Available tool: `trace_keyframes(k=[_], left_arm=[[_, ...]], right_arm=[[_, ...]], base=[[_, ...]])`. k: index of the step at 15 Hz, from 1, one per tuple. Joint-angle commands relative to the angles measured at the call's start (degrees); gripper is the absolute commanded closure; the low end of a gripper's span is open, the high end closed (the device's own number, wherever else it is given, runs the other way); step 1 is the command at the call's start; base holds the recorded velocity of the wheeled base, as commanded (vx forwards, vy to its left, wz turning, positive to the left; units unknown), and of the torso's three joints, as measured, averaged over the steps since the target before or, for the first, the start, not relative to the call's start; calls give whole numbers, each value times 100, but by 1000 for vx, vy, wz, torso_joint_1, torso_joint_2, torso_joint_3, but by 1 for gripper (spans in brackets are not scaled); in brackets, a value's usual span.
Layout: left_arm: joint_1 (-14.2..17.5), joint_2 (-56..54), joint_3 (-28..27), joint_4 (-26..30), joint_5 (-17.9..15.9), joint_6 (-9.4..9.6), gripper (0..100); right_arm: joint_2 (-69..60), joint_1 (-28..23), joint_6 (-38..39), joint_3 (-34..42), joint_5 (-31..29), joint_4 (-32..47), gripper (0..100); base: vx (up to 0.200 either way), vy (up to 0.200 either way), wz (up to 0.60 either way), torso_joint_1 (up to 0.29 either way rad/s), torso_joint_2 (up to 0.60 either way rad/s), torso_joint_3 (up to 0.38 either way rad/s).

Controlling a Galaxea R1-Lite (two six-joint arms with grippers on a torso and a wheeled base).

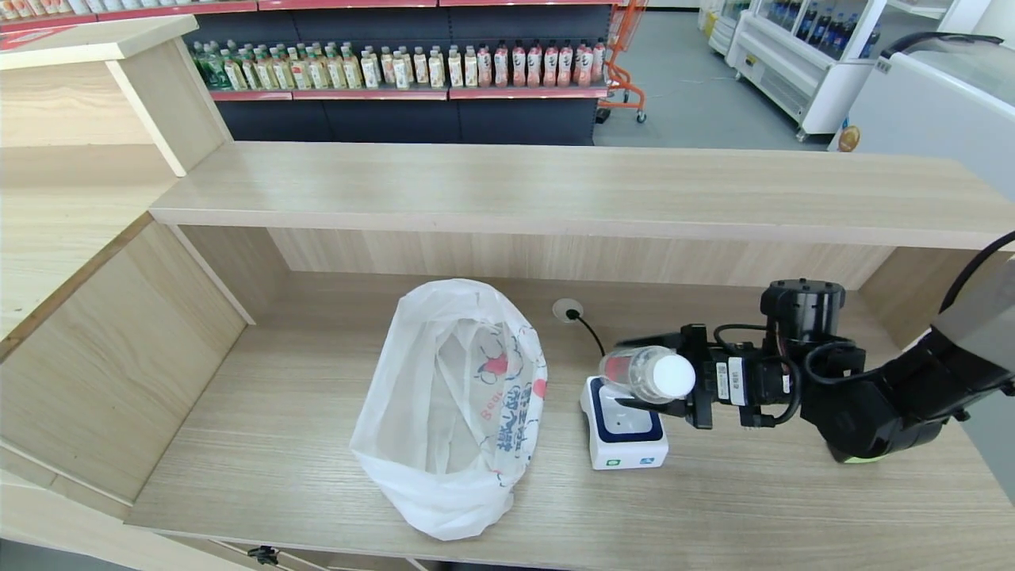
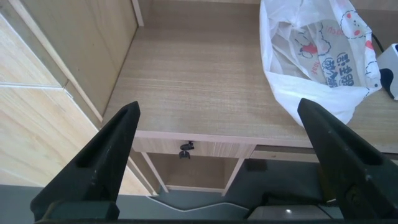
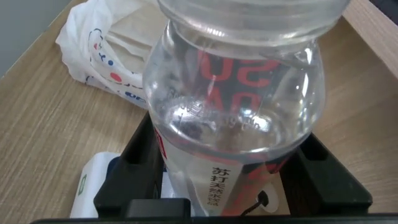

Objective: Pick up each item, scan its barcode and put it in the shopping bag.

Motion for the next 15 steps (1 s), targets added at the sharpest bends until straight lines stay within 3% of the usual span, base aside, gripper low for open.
trace_keyframes(k=[1, 15], left_arm=[[3, 6, 0, -2, -2, -3, 0], [-6, 6, 0, -2, -2, -3, 0]], right_arm=[[22, -45, -100, -16, 4, 110, 100], [313, -107, -320, -464, 4, 347, 100]], base=[[0, 0, 0, 0, 0, 0], [0, 0, 0, 0, 0, 0]])
